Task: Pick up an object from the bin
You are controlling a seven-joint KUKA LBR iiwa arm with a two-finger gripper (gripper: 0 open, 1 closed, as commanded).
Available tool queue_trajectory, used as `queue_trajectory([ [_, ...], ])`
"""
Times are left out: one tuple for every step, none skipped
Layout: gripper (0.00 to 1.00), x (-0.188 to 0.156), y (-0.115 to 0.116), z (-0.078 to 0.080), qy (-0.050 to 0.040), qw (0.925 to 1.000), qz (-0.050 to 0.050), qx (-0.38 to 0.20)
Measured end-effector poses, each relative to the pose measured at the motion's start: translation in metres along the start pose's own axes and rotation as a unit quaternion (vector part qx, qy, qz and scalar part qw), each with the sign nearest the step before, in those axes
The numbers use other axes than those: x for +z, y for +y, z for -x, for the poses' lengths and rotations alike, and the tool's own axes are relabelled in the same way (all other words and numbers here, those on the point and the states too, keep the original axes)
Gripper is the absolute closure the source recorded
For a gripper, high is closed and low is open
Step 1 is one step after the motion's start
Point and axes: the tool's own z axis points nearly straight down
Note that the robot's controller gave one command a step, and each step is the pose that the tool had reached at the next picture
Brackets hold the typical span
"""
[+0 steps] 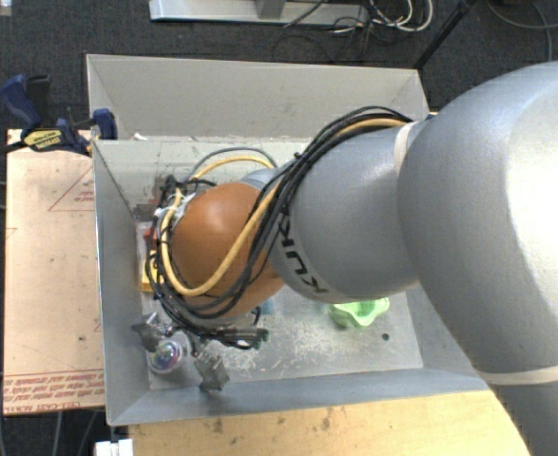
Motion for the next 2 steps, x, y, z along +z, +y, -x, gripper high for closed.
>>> queue_trajectory([
  [1.0, 0.0007, 0.0005, -0.0003, 0.0009, 1.0, 0.001, 0.0],
  [0.0, 0.0007, 0.0004, -0.0004, 0.0009, 1.0, 0.001, 0.0],
])
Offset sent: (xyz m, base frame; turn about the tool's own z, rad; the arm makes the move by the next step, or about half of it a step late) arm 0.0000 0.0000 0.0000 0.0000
